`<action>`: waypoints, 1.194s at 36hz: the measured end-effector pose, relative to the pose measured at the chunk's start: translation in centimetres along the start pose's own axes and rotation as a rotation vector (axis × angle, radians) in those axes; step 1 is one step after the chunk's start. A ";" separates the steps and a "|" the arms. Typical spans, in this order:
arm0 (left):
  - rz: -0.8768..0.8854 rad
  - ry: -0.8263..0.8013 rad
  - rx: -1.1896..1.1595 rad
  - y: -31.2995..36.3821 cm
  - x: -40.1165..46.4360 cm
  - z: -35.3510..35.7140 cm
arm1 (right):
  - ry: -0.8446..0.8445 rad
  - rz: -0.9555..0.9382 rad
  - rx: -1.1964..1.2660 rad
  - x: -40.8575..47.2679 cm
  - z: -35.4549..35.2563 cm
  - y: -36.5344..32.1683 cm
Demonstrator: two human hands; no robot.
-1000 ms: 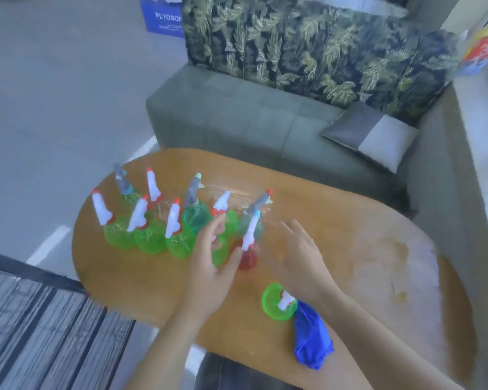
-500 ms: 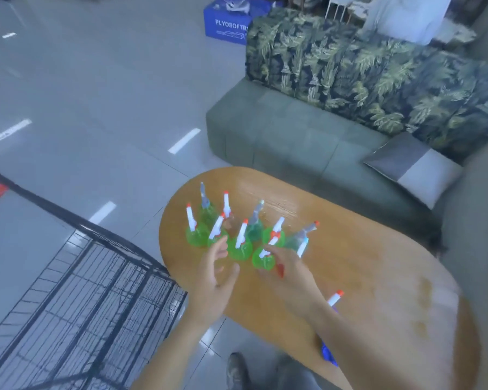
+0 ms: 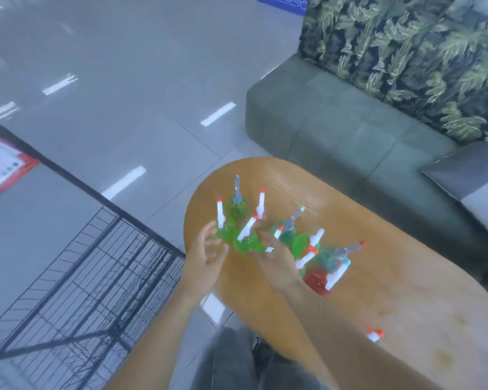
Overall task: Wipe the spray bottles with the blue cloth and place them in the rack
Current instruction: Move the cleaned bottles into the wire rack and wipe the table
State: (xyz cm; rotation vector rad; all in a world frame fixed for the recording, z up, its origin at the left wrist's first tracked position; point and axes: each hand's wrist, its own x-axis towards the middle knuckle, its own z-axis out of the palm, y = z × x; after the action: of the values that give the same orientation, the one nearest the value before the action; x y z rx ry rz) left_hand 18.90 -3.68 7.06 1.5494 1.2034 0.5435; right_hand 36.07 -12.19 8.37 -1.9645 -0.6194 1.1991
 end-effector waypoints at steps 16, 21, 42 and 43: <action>-0.248 -0.184 0.119 -5.2 11.2 -0.7 | 0.030 0.359 0.106 9.1 5.8 0.0; -0.307 -0.283 0.167 -5.9 13.4 0.7 | 0.063 0.477 0.155 10.7 6.8 0.0; -0.306 -0.263 -0.222 -6.2 13.1 1.1 | 0.095 0.354 0.299 10.4 5.4 -0.4; -0.306 -0.248 -0.222 -6.0 12.5 0.9 | 0.081 0.339 0.280 10.1 5.1 -0.6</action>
State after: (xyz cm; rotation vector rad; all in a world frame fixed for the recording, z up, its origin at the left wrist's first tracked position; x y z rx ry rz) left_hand 22.03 6.67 -1.60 1.1786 1.1204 0.2640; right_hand 35.97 -2.87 1.99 -1.9108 -0.0679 1.3183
